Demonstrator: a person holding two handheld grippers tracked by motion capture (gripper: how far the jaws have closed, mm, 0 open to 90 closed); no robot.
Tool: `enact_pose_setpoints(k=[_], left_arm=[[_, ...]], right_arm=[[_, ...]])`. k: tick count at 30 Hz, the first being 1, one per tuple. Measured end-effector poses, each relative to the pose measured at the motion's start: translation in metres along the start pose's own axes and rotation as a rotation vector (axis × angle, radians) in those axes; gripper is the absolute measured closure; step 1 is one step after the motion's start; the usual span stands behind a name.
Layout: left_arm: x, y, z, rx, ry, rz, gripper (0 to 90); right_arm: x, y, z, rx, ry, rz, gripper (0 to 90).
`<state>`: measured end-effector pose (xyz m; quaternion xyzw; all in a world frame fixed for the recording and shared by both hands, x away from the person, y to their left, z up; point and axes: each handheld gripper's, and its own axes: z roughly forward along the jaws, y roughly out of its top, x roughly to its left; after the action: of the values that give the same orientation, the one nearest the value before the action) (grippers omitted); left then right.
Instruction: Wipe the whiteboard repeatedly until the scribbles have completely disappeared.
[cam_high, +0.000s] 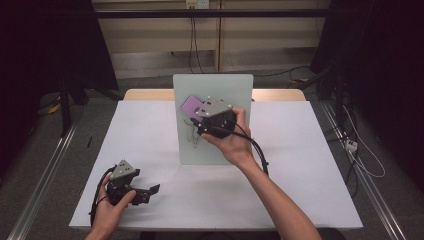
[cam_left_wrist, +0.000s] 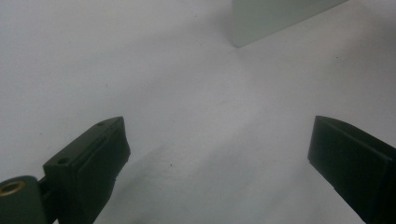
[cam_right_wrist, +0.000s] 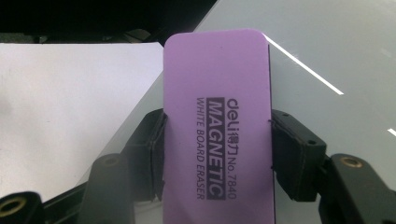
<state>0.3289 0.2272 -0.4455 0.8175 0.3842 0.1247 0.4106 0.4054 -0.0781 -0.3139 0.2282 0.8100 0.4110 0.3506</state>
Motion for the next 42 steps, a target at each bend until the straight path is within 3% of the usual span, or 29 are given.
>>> enact_pose_setpoints(k=[10, 26, 29, 35, 42], left_arm=[[-0.001, 0.0, 0.0, -0.009, 0.001, 0.003, 5.1], [-0.002, 0.0, 0.0, -0.006, 0.0, 0.009, 5.1], [-0.003, 0.001, 0.0, 0.0, 0.0, 0.014, 5.1], [-0.002, 0.001, 0.001, 0.004, -0.001, 0.014, 5.1], [-0.002, 0.0, 0.001, -0.004, -0.001, 0.012, 5.1]], right_arm=[[0.02, -0.011, 0.01, 0.027, 0.035, -0.037, 41.7], [0.059, -0.042, 0.029, 0.098, 0.145, -0.069, 41.8], [0.065, -0.046, 0.032, 0.119, 0.167, -0.093, 41.8], [0.071, -0.052, 0.036, 0.144, 0.198, -0.095, 41.8], [0.068, -0.05, 0.034, 0.135, 0.202, -0.072, 41.8]])
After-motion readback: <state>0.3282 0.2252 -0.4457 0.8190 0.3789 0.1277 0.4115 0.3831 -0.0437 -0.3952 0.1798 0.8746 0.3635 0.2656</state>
